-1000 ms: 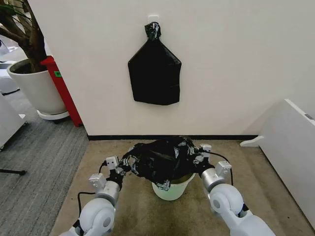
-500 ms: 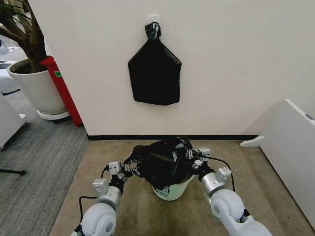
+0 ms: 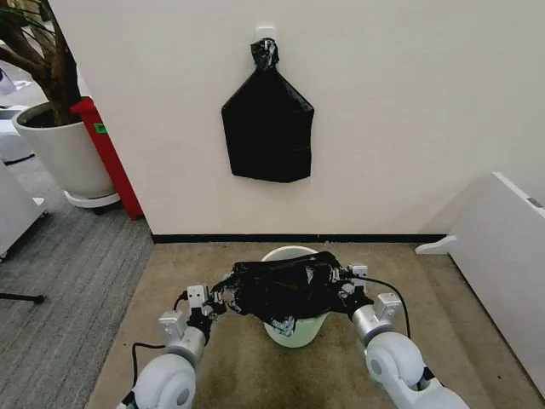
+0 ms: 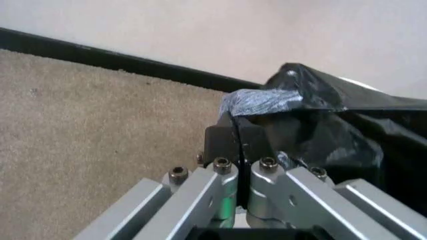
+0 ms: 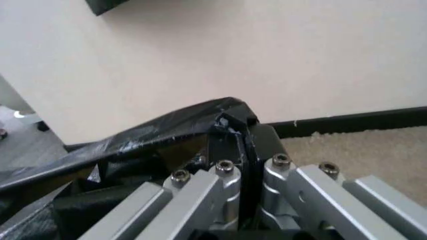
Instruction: Place the garbage bag over the trash bin.
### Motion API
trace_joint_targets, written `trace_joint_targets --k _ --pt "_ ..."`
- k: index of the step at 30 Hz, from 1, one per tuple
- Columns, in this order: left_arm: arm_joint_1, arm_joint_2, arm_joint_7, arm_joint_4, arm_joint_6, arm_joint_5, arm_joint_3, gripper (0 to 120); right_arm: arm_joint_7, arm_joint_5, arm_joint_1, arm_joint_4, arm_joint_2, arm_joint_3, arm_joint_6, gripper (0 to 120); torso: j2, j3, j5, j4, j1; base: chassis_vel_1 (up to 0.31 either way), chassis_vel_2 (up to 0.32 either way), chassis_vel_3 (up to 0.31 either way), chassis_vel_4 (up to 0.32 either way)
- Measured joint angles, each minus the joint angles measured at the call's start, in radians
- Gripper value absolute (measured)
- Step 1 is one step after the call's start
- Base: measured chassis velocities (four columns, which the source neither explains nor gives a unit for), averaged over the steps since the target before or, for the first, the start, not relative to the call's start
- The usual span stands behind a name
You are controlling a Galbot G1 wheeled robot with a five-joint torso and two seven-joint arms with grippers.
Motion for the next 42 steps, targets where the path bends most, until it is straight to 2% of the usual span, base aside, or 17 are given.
trace_joint_targets --k 7,28,34,37,42 --pt "0.012 -0.001 -0.003 -0.018 0.014 -0.001 0.001 0 0.037 -0.017 -0.020 0.038 -0.002 0.012 -0.060 0 0.000 0.000 -0.0001 0.0000 0.000 0.000 0.000 0.000 0.000" --pt "0.066 -0.019 0.006 0.002 -0.013 0.090 0.004 0 0.000 -0.061 -0.043 0.041 0.022 0.009 -0.049 0 0.000 0.000 -0.0001 0.0000 0.000 0.000 0.000 0.000 0.000" --pt "0.069 -0.026 0.022 0.001 -0.048 0.116 0.001 0 -0.023 -0.078 -0.039 0.066 0.027 0.001 -0.004 0 0.000 0.000 -0.0001 0.0000 0.000 0.000 0.000 0.000 0.000" --pt "0.069 -0.037 0.037 0.004 -0.076 0.132 0.002 0 -0.073 -0.072 -0.024 0.104 0.027 -0.017 0.074 0 0.000 0.000 0.0000 0.0000 0.000 0.000 0.000 0.000 0.000" --pt "0.069 -0.049 0.047 0.005 -0.098 0.139 0.005 0 -0.080 -0.030 -0.015 0.174 0.023 -0.052 0.086 0 0.000 0.000 -0.0001 0.0001 0.000 0.000 0.000 0.000 0.000"
